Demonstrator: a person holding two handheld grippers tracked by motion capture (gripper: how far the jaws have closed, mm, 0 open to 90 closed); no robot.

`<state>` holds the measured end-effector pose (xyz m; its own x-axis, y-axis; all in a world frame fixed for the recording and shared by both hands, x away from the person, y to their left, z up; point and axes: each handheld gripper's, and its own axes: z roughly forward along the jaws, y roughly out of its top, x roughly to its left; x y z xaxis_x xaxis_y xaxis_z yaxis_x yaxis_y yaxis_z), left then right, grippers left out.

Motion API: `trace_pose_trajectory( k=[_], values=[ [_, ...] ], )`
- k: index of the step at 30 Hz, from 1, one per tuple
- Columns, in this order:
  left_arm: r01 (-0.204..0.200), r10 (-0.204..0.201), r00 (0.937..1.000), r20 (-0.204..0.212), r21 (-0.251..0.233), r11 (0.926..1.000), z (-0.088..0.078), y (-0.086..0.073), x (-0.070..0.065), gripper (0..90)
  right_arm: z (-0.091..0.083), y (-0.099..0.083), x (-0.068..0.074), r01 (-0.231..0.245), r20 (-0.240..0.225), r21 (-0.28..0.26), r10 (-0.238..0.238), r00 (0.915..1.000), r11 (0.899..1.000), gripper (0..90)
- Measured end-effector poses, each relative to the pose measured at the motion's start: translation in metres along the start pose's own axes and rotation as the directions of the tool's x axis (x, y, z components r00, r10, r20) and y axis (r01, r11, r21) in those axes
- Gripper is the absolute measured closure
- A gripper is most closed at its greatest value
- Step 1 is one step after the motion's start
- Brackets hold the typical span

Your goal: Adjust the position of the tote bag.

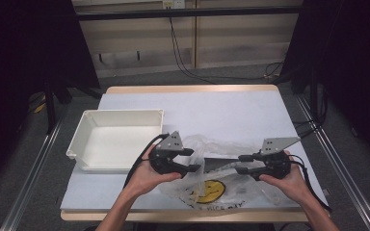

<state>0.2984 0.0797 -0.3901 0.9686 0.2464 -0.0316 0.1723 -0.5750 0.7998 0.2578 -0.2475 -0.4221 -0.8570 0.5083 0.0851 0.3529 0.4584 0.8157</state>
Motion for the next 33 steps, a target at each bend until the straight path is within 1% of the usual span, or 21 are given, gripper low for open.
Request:
trace_pose_trajectory(
  k=[4,6,7,9,10,11,12,14,16,17,18,20,21,22,23,24,28,30,31,32,33],
  values=[
    [-0.006,0.006,1.0000,0.003,0.025,0.9997,0.010,0.003,0.003,40.0,0.014,-0.003,0.002,0.012,-0.009,0.046,-0.012,0.9999,0.999,53.4],
    [-0.012,0.012,0.9999,-0.007,0.058,0.9983,0.015,0.001,0.005,40.8,0.017,-0.005,0.004,0.022,-0.014,0.057,-0.021,0.9997,0.998,53.5],
    [0.001,0.000,1.0000,-0.009,0.068,0.9977,0.018,-0.002,0.005,40.8,0.017,-0.005,0.004,0.022,-0.014,0.057,-0.021,0.9997,0.998,53.5],
    [-0.003,0.006,0.9996,-0.026,0.113,0.9936,0.021,-0.008,0.008,44.9,0.017,-0.006,0.006,0.031,-0.012,0.054,-0.030,0.9995,0.998,56.6],
    [0.003,-0.001,0.9998,-0.022,0.119,0.9929,0.021,-0.014,0.010,50.9,0.015,-0.007,0.007,0.038,-0.016,0.055,-0.037,0.9992,0.998,61.5],
    [0.003,-0.001,0.9998,-0.022,0.119,0.9929,0.021,-0.014,0.010,54.2,0.015,-0.007,0.007,0.038,-0.016,0.055,-0.037,0.9992,0.998,61.5],
    [0.009,-0.005,0.9997,-0.025,0.155,0.9879,0.020,-0.019,0.011,57.8,0.013,-0.009,0.007,0.041,-0.016,0.051,-0.040,0.9991,0.998,65.7],
    [0.014,-0.010,0.9996,-0.027,0.166,0.9861,0.019,-0.020,0.011,60.9,0.012,-0.010,0.007,0.037,-0.015,0.047,-0.036,0.9992,0.998,68.3],
    [0.005,0.002,0.9994,-0.035,0.200,0.9797,0.017,-0.022,0.012,73.8,0.008,-0.011,0.009,0.035,-0.019,0.051,-0.034,0.9993,0.998,79.5],
    [-0.002,0.009,0.9993,-0.036,0.210,0.9777,0.016,-0.024,0.013,73.8,0.008,-0.011,0.009,0.035,-0.019,0.051,-0.034,0.9993,0.998,79.5],
    [0.013,-0.004,0.9990,-0.044,0.205,0.9788,0.016,-0.025,0.013,76.7,0.007,-0.011,0.010,0.038,-0.019,0.049,-0.037,0.9991,0.998,83.3],
    [0.005,0.010,0.9982,-0.059,0.245,0.9695,0.015,-0.025,0.016,81.3,0.005,-0.012,0.016,0.054,-0.030,0.061,-0.053,0.9982,0.997,90.0],
    [0.005,0.010,0.9982,-0.059,0.245,0.9695,0.015,-0.025,0.016,82.2,0.005,-0.012,0.016,0.054,-0.030,0.061,-0.053,0.9982,0.997,90.0],
    [0.000,0.024,0.9960,-0.086,0.268,0.9635,0.015,-0.026,0.015,83.1,0.005,-0.014,0.019,0.066,-0.036,0.075,-0.063,0.9974,0.995,90.0],
    [0.000,0.024,0.9960,-0.086,0.268,0.9635,0.015,-0.026,0.015,83.5,0.005,-0.014,0.019,0.066,-0.036,0.075,-0.063,0.9974,0.995,90.0],
    [0.001,0.030,0.9941,-0.104,0.283,0.9590,0.017,-0.027,0.016,83.5,0.003,-0.019,0.022,0.064,-0.042,0.081,-0.061,0.9972,0.995,90.0],
    [0.013,0.026,0.9918,-0.125,0.302,0.9531,0.022,-0.030,0.016,83.4,0.000,-0.031,0.021,0.049,-0.043,0.110,-0.044,0.9981,0.993,90.0],
    [-0.007,0.046,0.9930,-0.109,0.335,0.9423,0.026,-0.030,0.016,83.5,-0.001,-0.035,0.021,0.043,-0.041,0.116,-0.038,0.9984,0.992,90.0],
    [-0.015,0.060,0.9914,-0.116,0.352,0.9360,0.028,-0.032,0.016,83.4,-0.001,-0.038,0.020,0.037,-0.038,0.124,-0.032,0.9987,0.992,90.0],
    [-0.005,0.051,0.9910,-0.123,0.351,0.9363,0.030,-0.033,0.015,83.4,-0.001,-0.043,0.019,0.030,-0.040,0.133,-0.025,0.9989,0.991,90.0],
    [-0.013,0.060,0.9914,-0.116,0.368,0.9297,0.031,-0.034,0.016,83.4,-0.001,-0.046,0.019,0.028,-0.042,0.140,-0.022,0.9989,0.990,90.0]
  ],
)
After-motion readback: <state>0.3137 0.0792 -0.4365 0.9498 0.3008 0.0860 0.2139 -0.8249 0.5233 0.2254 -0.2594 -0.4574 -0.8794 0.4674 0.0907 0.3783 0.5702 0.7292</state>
